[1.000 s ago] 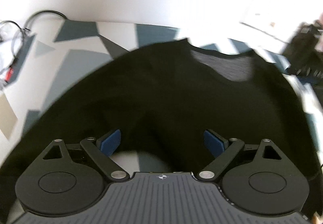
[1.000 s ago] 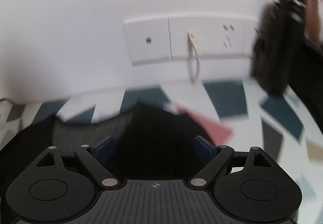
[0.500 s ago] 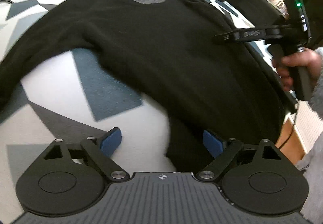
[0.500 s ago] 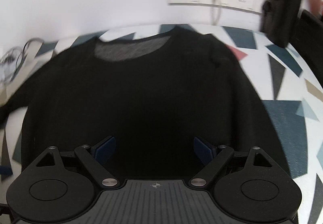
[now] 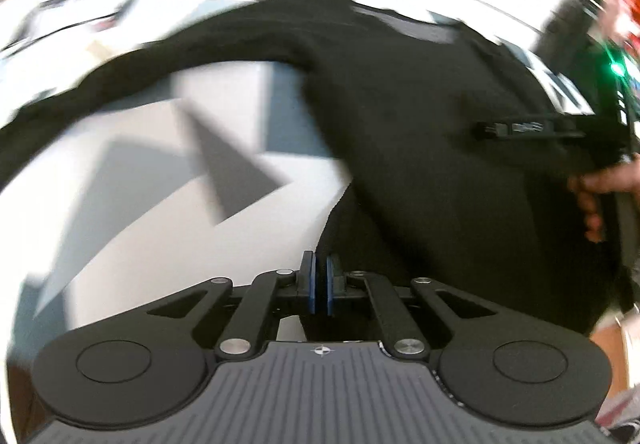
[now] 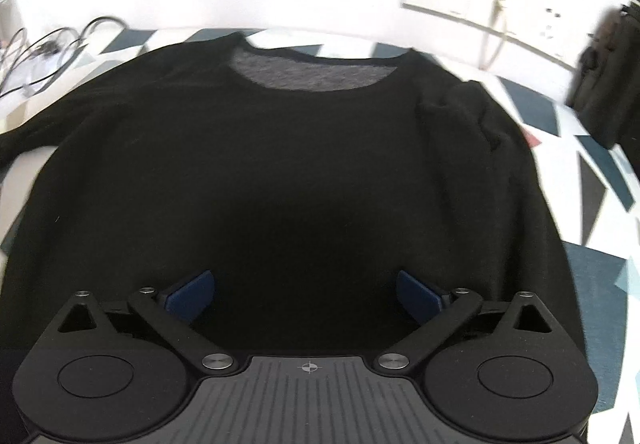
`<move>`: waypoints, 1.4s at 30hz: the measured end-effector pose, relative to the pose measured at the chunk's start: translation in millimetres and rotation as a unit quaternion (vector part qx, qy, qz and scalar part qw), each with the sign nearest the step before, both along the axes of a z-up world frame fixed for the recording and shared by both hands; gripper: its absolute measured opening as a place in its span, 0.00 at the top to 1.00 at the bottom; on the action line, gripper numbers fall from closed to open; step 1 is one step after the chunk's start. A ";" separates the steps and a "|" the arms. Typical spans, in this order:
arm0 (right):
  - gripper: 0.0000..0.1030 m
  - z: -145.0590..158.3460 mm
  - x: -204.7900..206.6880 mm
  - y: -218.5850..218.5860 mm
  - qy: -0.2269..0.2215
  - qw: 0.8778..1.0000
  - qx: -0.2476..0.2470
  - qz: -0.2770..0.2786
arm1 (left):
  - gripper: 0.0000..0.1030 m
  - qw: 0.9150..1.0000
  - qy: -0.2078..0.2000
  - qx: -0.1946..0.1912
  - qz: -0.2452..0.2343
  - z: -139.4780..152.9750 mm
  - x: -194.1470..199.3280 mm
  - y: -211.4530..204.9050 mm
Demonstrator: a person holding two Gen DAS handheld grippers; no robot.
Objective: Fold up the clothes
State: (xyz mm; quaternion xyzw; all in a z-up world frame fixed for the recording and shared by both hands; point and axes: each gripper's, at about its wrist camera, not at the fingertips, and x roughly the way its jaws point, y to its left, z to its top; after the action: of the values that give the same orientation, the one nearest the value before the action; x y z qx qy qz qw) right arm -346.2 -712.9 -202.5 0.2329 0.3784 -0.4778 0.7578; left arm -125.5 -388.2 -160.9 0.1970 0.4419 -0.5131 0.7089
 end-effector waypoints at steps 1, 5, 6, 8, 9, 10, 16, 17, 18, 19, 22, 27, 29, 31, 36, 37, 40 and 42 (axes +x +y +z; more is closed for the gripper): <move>0.07 -0.4 -1.5 -0.1 -0.002 1.000 -0.003 -0.007 | 0.95 1.000 0.006 0.002 0.031 1.5 5.9 13.9; 0.04 -2.0 -1.1 -1.3 -0.003 1.000 -0.007 -0.011 | 0.94 0.995 0.049 0.002 0.088 -4.6 18.7 50.7; 0.04 -2.4 -1.2 -0.9 -0.004 1.000 -0.007 -0.013 | 0.94 0.995 0.050 0.002 0.090 -4.5 14.7 53.2; 0.05 -2.4 -1.5 -3.1 -0.002 1.000 -0.004 -0.015 | 0.94 0.996 0.045 0.006 0.080 -2.3 3.7 52.2; 0.05 -1.9 -1.6 -6.3 0.000 1.000 0.000 -0.015 | 0.94 0.996 0.041 0.007 0.073 -1.1 -1.2 51.1; 0.05 -1.4 -1.9 -10.3 0.003 1.000 0.004 -0.014 | 0.93 0.997 0.038 0.010 0.066 -0.6 -4.9 49.9; 0.05 3.2 -10.0 -18.5 -0.008 1.000 0.027 -0.002 | 0.77 0.996 0.053 0.013 0.072 -4.2 4.0 42.5; 0.06 6.3 -15.6 -16.8 -0.021 0.999 0.029 -0.007 | 0.67 0.996 0.050 0.011 0.073 -2.0 5.4 40.9; 0.06 9.3 -21.3 -15.1 -0.034 0.999 0.031 -0.013 | 0.60 0.996 0.046 0.009 0.074 0.6 6.5 39.2; 0.08 14.4 -30.9 -12.8 -0.048 0.998 0.029 -0.021 | 0.59 0.997 0.037 0.006 0.065 4.5 4.9 36.4; 0.09 33.1 -64.6 0.2 -0.073 0.995 0.011 -0.062 | 0.55 1.000 0.015 -0.006 0.020 15.8 -2.1 20.1; 0.18 58.1 -133.1 34.9 -0.112 0.984 -0.004 -0.142 | 0.39 0.998 -0.006 -0.010 -0.065 21.3 -22.3 -26.5; 0.18 65.0 -161.9 49.4 -0.102 0.978 -0.022 -0.180 | 0.37 0.995 -0.011 -0.006 -0.098 19.5 -31.0 -45.7; 0.19 67.0 -188.6 61.3 -0.080 0.973 -0.026 -0.216 | 0.35 0.992 -0.016 0.007 -0.127 12.3 -41.6 -61.8; 0.25 45.9 -219.9 86.7 -0.049 0.974 0.035 -0.217 | 0.30 0.984 -0.039 0.040 -0.167 -7.9 -65.7 -87.6; 0.24 41.5 -221.0 91.6 -0.048 0.975 0.045 -0.210 | 0.29 0.983 -0.048 0.042 -0.172 -9.1 -69.6 -90.8; 0.18 30.2 -219.4 106.0 -0.049 0.977 0.064 -0.198 | 0.23 0.979 -0.073 0.051 -0.183 -12.5 -79.8 -100.0; 0.18 21.6 -214.7 111.9 -0.051 0.977 0.077 -0.191 | 0.18 0.979 -0.075 0.055 -0.180 -14.2 -81.0 -103.7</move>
State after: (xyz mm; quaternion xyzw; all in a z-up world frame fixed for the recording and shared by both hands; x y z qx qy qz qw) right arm -561.0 -600.9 -180.9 0.3829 0.3234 -0.5708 0.6504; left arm -206.5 -491.8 -175.1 0.3503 0.3722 -0.5912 0.6239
